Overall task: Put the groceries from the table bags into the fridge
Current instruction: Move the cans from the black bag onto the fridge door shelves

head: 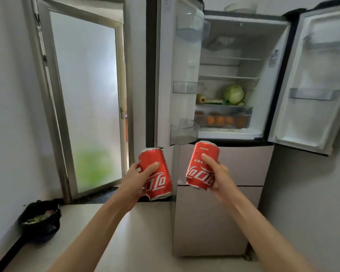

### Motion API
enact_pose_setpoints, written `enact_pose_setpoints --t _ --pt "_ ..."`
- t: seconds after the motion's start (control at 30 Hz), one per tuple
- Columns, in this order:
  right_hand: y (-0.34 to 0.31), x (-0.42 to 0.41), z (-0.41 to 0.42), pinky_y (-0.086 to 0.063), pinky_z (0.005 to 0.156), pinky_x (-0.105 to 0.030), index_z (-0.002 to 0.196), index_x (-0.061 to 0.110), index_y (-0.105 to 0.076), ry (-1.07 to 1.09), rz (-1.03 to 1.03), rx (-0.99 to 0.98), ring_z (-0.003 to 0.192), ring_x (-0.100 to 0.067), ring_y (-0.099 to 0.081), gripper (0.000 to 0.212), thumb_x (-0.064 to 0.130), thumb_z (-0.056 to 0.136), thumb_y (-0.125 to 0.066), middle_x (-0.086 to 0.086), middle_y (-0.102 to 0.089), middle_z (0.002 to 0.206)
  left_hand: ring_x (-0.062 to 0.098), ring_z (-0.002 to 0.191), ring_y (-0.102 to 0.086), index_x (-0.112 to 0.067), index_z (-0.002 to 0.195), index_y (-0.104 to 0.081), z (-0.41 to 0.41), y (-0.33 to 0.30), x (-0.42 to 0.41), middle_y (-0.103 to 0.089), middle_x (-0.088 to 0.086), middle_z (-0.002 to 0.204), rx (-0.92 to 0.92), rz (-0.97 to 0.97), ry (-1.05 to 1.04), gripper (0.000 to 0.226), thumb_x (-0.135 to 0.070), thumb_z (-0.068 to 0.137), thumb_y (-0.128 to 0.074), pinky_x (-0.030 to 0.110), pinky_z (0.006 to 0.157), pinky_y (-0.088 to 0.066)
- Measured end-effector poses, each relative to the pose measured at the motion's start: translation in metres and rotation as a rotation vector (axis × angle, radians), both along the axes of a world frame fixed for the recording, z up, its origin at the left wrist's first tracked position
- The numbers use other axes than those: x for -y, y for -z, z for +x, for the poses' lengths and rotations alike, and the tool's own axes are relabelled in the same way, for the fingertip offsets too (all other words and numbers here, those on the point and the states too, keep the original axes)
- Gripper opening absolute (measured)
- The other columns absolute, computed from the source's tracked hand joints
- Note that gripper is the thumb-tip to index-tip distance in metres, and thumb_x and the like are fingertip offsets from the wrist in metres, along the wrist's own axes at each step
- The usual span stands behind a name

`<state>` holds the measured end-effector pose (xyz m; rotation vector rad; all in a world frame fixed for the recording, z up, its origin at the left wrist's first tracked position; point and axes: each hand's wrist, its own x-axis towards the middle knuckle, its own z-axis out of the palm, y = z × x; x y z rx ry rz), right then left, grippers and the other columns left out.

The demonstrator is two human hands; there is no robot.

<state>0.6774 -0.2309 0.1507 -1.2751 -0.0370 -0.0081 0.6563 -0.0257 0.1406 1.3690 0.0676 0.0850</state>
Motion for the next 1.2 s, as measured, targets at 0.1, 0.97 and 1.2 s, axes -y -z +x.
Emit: enact_pose_setpoints --t 0.1,0.97,1.2 --pt "-0.011 0.021 0.057 -0.053 0.078 -0.037 0.113 0.018 -0.048 0.039 -0.001 0.033 0.092 -0.023 -0.065 0.037 0.029 0.082 -0.065 -0.005 -0.065 0.101 0.029 0.103 -0.060 -0.014 0.136 -0.033 0.054 -0.018 0.026 -0.055 0.011 0.124 0.036 0.050 -0.042 0.068 -0.034 0.079 -0.066 0.049 0.093 -0.049" --pt "-0.075 0.067 0.427 -0.045 0.082 -0.027 0.118 0.012 -0.046 -0.215 -0.496 0.398 0.095 -0.013 -0.056 0.054 0.020 0.073 -0.077 0.000 -0.056 0.106 0.023 0.105 -0.057 -0.009 0.121 -0.035 0.354 -0.087 0.126 -0.053 0.003 0.114 0.160 0.853 -0.611 0.075 -0.023 0.064 -0.081 0.029 0.083 -0.047" --pt "-0.057 0.048 0.452 -0.052 0.089 -0.038 0.122 0.026 -0.045 -0.312 -0.735 0.507 0.098 -0.014 -0.063 0.072 0.031 0.058 -0.077 0.005 -0.063 0.108 0.027 0.105 -0.058 -0.009 0.127 -0.036 0.376 -0.075 0.116 -0.054 0.008 0.119 0.028 1.010 -0.547 0.083 -0.027 0.058 -0.080 0.034 0.085 -0.050"
